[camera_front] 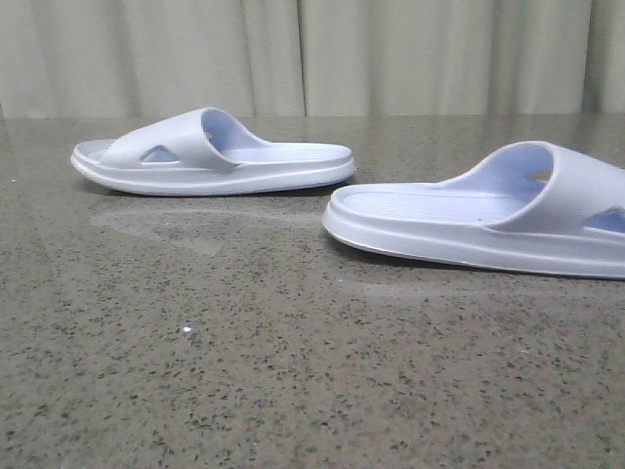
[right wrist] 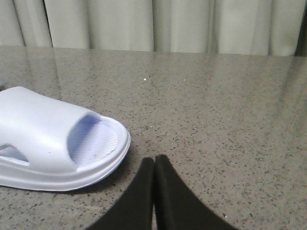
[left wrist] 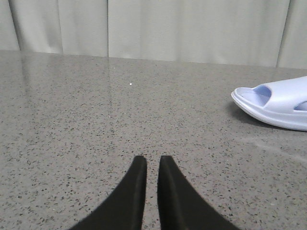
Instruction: Insert blue slippers together front up
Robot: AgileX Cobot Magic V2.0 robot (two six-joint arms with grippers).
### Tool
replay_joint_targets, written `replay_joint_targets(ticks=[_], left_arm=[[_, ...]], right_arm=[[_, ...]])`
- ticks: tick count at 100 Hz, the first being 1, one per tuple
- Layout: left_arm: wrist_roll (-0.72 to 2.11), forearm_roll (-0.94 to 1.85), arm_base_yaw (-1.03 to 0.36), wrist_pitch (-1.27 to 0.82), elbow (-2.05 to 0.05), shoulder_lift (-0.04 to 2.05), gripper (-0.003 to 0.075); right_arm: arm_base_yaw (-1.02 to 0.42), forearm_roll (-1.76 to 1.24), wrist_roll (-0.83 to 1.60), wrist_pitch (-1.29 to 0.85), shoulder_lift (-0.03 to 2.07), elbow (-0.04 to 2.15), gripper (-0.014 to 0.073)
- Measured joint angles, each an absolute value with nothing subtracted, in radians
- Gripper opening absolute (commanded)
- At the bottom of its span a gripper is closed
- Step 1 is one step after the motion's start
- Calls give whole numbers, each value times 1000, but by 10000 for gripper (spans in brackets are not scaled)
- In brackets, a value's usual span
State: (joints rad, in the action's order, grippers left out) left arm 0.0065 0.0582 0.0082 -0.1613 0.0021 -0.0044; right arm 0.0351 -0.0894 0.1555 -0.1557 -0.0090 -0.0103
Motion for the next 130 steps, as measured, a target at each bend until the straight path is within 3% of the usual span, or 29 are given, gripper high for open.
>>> replay_joint_targets(ticks=[43,93,110,130], left_arm=[[6,85,8,-149,2,-4,15],[0,669,8,-66,-1,-4,15],[0,544,8,-190,-93,27,15],[0,296,8,-356,-329,293,15]], right_arm=[[35,-133,155,-135,-9,-10,-80],[35,-688,155,-88,-9,-10,-79],[35,-691,155,-143,39,46,-78],[35,-616,155,-240,371,241,-78]])
